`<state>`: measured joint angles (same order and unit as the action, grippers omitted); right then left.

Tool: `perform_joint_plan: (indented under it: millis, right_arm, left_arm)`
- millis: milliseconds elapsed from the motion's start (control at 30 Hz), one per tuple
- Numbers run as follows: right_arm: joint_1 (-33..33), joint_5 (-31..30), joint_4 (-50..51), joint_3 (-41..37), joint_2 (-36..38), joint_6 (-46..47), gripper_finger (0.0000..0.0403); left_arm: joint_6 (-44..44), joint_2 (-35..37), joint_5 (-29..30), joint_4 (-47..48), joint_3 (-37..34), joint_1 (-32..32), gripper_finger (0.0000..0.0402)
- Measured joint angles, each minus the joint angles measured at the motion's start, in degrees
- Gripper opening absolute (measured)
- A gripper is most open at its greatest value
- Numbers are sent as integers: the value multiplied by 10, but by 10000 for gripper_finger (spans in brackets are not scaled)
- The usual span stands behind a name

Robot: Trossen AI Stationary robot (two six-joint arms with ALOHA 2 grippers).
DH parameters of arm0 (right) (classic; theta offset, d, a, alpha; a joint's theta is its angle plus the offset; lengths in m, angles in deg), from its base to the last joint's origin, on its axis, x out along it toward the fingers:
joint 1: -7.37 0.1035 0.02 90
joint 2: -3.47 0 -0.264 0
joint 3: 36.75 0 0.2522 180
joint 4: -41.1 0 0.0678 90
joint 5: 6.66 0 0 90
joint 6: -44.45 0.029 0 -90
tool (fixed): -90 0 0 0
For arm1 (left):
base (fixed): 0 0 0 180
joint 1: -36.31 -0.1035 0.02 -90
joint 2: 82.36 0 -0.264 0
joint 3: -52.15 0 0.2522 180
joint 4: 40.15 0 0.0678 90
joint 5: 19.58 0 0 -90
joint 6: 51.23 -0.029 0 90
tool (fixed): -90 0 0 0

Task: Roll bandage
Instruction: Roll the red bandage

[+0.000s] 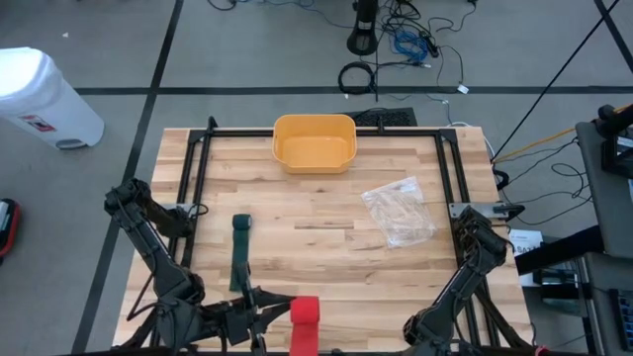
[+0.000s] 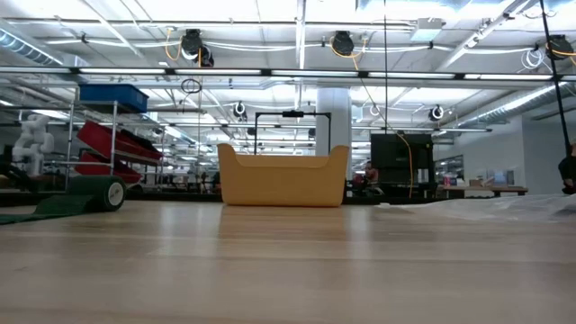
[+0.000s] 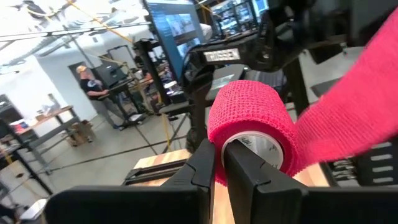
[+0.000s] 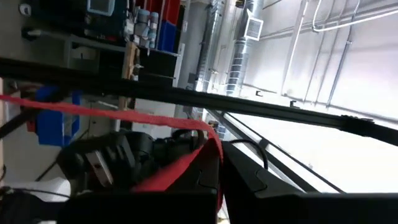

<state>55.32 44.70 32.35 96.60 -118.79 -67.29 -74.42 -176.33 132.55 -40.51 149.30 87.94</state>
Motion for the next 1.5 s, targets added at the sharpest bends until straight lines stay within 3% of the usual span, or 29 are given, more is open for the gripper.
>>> perform_joint_plan:
  millis: [333,667,900,1033,1500]
  right_arm:
    - [-16,-3,-48,0,5,-39,0]
    - [-25,-9,-48,0,46,68,0]
    - [-38,-8,-25,0,73,183,0]
    - [-52,-9,-18,0,79,215,0]
    - [-93,-132,-25,0,81,228,0]
  left_arm:
    - [4,0,-9,43,0,-1,29]
    - [4,0,-9,73,0,2,29]
    - [4,0,-77,73,0,2,29]
    - [4,0,-83,73,0,2,29]
    - [4,0,-83,76,0,11,29]
